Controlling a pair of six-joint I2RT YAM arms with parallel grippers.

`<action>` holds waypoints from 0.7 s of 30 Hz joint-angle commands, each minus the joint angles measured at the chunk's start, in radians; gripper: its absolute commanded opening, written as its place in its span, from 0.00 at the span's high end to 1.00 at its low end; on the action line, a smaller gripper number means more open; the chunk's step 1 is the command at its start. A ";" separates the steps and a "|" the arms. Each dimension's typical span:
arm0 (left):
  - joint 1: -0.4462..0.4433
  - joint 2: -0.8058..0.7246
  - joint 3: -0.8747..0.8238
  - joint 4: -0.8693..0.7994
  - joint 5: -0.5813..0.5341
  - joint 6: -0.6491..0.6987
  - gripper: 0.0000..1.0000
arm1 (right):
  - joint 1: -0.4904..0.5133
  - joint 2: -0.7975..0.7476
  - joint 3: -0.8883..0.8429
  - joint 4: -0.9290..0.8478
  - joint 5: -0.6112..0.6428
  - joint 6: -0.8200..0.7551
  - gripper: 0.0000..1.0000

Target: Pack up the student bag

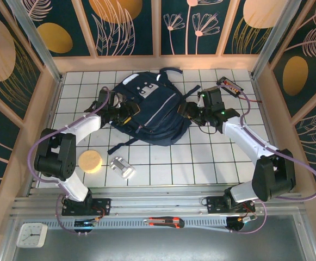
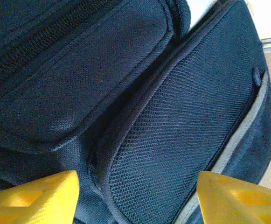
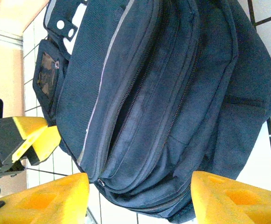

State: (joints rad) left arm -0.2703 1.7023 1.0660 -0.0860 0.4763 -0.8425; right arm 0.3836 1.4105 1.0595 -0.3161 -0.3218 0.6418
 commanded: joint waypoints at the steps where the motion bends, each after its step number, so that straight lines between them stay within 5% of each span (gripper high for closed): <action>1: 0.006 0.046 0.035 0.018 0.027 0.017 0.34 | 0.009 -0.026 0.041 -0.026 0.033 0.011 0.40; 14: 0.005 0.109 0.059 0.078 0.067 -0.045 0.47 | 0.024 0.014 0.084 -0.029 0.044 0.012 0.40; 21: 0.005 0.128 0.078 0.097 0.100 -0.075 0.75 | 0.038 0.049 0.119 -0.033 0.052 -0.008 0.40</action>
State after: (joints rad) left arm -0.2661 1.8141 1.1095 -0.0463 0.5270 -0.9020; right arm 0.4088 1.4429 1.1324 -0.3412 -0.2928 0.6411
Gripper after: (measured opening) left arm 0.282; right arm 0.598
